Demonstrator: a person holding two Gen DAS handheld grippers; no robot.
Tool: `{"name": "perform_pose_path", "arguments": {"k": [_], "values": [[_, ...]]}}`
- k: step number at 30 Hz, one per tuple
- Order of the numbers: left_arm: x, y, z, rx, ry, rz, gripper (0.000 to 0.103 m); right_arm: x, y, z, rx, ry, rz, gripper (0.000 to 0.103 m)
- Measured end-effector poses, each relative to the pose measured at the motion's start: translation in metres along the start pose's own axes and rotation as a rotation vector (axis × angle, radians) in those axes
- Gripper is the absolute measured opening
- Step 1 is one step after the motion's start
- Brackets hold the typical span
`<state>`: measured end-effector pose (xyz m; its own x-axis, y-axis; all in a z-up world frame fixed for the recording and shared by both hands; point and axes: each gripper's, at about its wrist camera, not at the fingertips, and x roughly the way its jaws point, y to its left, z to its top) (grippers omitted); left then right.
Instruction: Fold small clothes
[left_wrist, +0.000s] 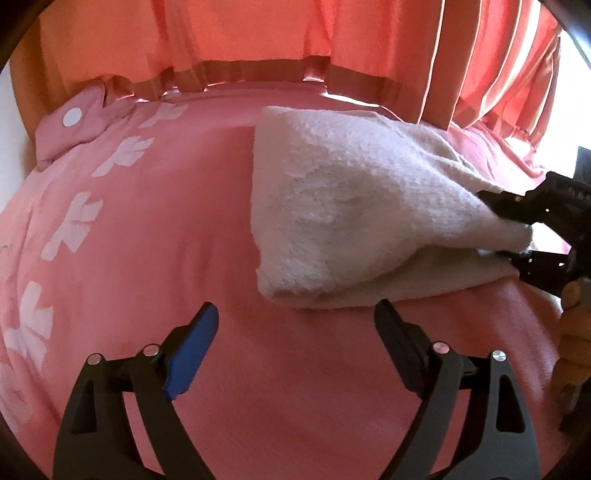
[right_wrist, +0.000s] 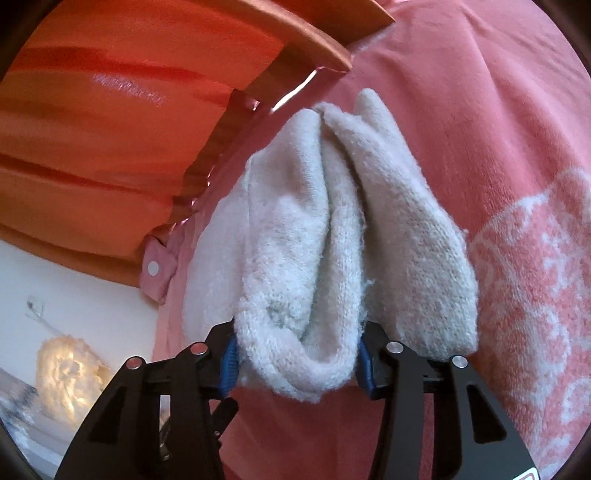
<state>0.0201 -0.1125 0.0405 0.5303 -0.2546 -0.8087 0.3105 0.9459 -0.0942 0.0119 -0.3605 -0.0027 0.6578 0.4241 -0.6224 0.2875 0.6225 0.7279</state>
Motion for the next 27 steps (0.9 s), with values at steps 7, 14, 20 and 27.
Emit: {"name": "perform_pose_path", "arguments": {"k": [7,14,20,27], "values": [[-0.009,-0.011,0.001,0.030,-0.006,0.023,0.087,0.001,-0.005,0.002,0.067,-0.004,0.026,0.049],[-0.013,-0.005,0.003,-0.014,-0.008,0.018,0.089,0.002,-0.008,0.005,0.079,-0.008,0.027,0.051],[-0.015,0.003,0.003,-0.039,-0.011,0.017,0.089,0.003,-0.007,0.006,0.070,-0.010,0.020,0.051],[-0.019,0.012,0.003,-0.089,-0.019,0.002,0.090,0.003,-0.001,0.007,0.051,-0.018,0.011,0.050]]}}
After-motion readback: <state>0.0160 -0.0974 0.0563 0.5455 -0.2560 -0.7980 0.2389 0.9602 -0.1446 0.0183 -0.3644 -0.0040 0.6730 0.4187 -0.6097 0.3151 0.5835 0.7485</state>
